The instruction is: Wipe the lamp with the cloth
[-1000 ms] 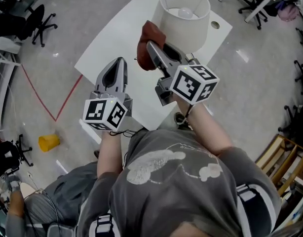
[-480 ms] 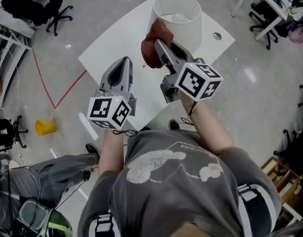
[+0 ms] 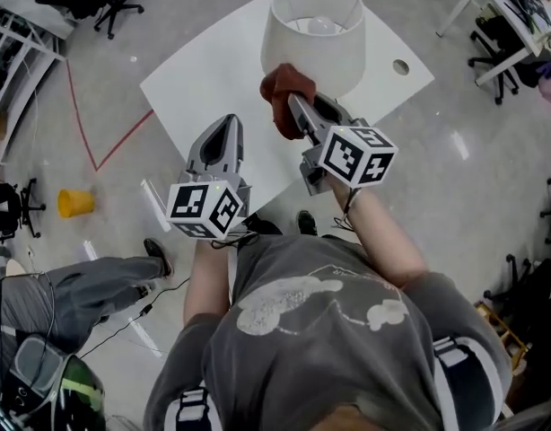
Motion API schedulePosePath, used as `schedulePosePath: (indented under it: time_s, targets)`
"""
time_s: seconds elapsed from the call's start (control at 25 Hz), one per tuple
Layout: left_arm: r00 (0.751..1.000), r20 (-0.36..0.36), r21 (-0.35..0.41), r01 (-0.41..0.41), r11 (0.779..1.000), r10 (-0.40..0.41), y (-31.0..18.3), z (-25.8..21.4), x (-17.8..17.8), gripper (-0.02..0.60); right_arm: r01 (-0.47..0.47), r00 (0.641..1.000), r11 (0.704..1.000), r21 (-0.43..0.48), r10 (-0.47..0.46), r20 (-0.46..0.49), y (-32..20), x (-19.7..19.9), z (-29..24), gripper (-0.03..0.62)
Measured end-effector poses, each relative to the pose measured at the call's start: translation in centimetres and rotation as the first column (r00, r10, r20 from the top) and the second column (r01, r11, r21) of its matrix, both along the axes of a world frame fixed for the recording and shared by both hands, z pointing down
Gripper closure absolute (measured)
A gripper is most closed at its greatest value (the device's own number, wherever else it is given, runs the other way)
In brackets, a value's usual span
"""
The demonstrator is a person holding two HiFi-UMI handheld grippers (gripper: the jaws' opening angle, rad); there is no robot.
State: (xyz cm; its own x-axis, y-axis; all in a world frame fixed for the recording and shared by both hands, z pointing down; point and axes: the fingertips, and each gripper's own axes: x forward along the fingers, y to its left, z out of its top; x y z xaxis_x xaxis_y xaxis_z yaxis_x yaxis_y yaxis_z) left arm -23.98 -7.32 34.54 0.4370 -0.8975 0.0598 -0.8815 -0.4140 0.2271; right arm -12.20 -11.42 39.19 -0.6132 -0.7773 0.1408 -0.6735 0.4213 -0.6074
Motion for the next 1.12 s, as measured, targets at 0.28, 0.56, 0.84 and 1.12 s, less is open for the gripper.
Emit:
schedulePosePath:
  time_s: [0.28,0.56,0.84,1.12]
  targets:
    - [1.000,-0.006,-0.058,0.007,0.998,-0.007,-0.2,2.4,0.3,0.574,0.013,0.998,0.998,-0.057,-0.016,-0.052,0.5,0.6,3.4,0.503]
    - [0.999,-0.037,-0.082,-0.025,0.996,0.022,-1.0,3.4,-0.8,0.574,-0.030,0.989,0.998,-0.051,0.023,-0.146,1.1,1.0,4.0,0.503]
    - [0.994,-0.020,0.029,-0.108,0.994,0.109,-2.6,-1.4,-1.1,0.574,-0.030,0.966,0.993,0.112,0.058,-0.253,3.6,1.9,-1.3,0.503]
    - [0.971,-0.079,0.124,-0.215,0.969,0.226,-4.0,-6.1,1.0,0.574,-0.073,0.969,0.942,0.327,0.145,-0.200,2.7,3.2,-10.3,0.503]
